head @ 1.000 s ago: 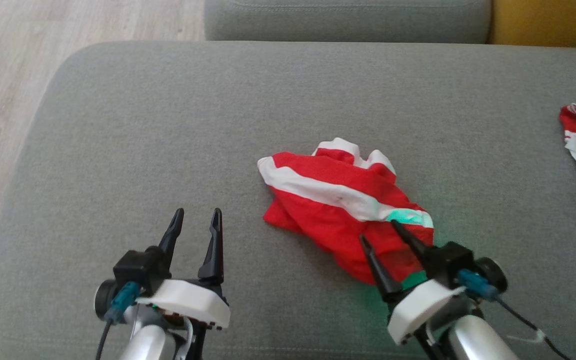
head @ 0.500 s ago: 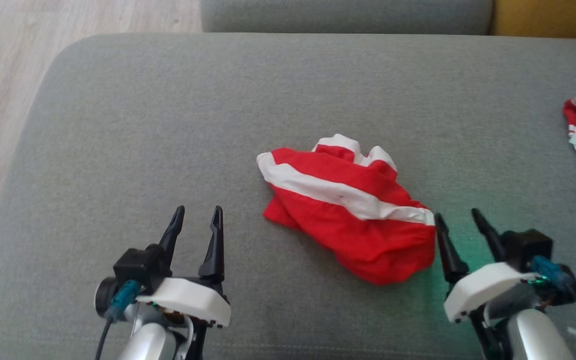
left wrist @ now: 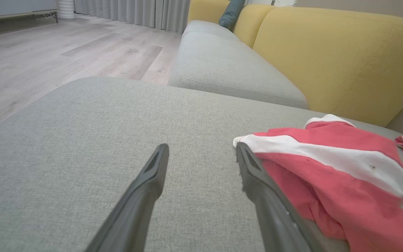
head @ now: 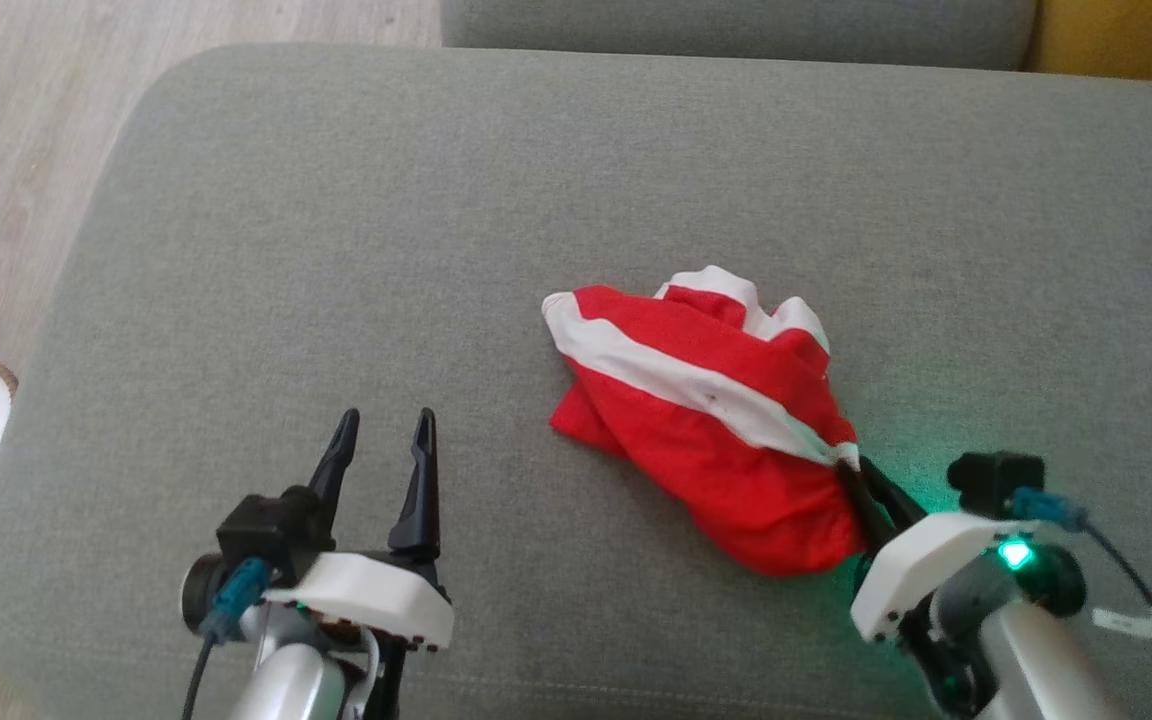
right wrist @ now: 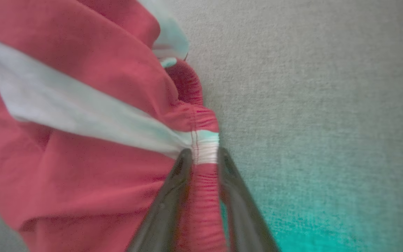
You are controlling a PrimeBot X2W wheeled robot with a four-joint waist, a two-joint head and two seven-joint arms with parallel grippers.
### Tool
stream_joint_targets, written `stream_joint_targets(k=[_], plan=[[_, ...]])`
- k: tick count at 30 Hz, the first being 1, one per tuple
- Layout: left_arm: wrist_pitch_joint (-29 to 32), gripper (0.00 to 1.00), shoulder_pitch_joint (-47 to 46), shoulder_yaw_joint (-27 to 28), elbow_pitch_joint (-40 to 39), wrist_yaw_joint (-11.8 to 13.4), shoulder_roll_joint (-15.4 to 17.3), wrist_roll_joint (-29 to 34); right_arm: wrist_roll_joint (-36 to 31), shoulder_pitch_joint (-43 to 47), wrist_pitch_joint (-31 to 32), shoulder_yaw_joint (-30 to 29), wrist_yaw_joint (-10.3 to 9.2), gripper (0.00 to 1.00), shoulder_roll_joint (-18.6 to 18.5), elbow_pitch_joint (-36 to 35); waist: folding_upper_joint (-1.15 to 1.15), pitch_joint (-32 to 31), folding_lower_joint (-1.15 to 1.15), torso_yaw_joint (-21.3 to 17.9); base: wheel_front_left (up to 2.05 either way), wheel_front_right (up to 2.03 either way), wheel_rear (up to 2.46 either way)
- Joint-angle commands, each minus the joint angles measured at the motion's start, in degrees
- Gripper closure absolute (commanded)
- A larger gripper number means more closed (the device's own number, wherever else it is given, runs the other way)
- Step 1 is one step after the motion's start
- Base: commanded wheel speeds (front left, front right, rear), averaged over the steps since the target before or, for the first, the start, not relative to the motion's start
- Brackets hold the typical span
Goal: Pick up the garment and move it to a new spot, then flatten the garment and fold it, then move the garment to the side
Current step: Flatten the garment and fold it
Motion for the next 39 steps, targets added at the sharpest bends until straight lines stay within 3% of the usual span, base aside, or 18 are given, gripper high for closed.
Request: stream_joint_targets(k=[1,6,12,18,19,20,21,22,31,39], plan=[[-0.7,0.0,-2.5,2.1,-1.8,0.1,0.3,0.7,0.5,-2.9,-0.7,1.4,0.37,1.0,-1.1,-1.2,0.0,0.0,0.0,-0.2,0.0,0.0,0.0],[-0.7,0.0,-2.2,2.3,-1.7,0.1,0.3,0.8,-1.4,-4.4,-5.1,-1.8,0.37,1.0,-2.9,0.2,0.0,-0.4,0.0,-1.4,0.0,0.0,0.0],[-0.7,0.0,-1.7,1.9,-1.2,-0.1,0.1,1.0,-12.4,-5.7,-9.2,-10.5,0.37,1.0,-3.6,3.5,0.0,-1.1,0.0,-2.9,0.0,0.0,0.0],[-0.7,0.0,-1.5,1.5,-0.9,-0.1,0.0,1.0,-20.2,-6.6,-10.4,-14.8,0.37,1.0,-1.9,5.9,0.0,-1.2,0.0,-3.5,0.0,0.0,0.0],[-0.7,0.0,-1.5,1.5,-0.9,-0.1,0.0,1.0,-21.1,-6.8,-10.6,-15.3,0.37,0.88,-1.6,6.2,0.0,-1.2,0.0,-3.5,0.0,0.0,0.0],[-0.7,0.0,-1.5,1.5,-0.8,-0.1,0.0,1.0,-21.8,-7.0,-10.9,-15.8,0.37,0.61,-1.3,6.5,0.0,-1.2,0.0,-3.6,0.0,0.0,0.0],[-0.7,0.0,-1.5,1.5,-0.8,-0.1,0.0,1.0,-22.4,-7.2,-11.3,-16.3,0.37,0.23,-1.0,6.8,0.0,-1.2,0.0,-3.6,0.0,0.0,0.0],[-0.7,0.0,-1.6,1.5,-0.7,-0.2,0.0,1.0,-22.9,-7.3,-11.9,-16.8,0.37,0.0,-0.7,6.9,0.0,-1.2,0.0,-3.6,0.0,0.0,0.0],[-0.7,0.0,-1.7,2.0,-0.6,-0.1,0.0,1.0,-23.9,-7.0,-16.0,-18.8,0.37,0.0,1.0,5.1,0.0,-2.9,0.0,-4.1,0.0,0.0,0.0],[-0.7,0.0,-1.4,2.7,-0.8,0.0,0.0,1.1,-20.9,-3.6,-18.1,-15.8,0.37,0.0,1.8,-3.5,0.0,-6.0,0.0,-5.3,0.0,0.0,0.0]])
